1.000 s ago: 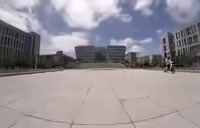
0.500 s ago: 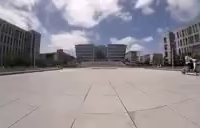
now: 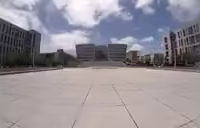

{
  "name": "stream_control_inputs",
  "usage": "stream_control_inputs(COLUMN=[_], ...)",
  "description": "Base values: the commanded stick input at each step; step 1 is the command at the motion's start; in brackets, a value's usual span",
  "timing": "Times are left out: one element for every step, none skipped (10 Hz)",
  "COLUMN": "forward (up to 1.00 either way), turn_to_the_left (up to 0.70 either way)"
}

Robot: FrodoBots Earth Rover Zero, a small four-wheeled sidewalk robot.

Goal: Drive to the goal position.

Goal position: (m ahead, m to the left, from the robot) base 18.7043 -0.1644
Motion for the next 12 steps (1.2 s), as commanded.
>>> stream_control_inputs(forward=[1.00,1.00,1.00,1.00,1.00,1.00,1.00,1.00,1.00,1.00,1.00,1.00], turn_to_the_left=[0.00,0.00,0.00,0.00,0.00,0.00,0.00,0.00,0.00,0.00,0.00,0.00])
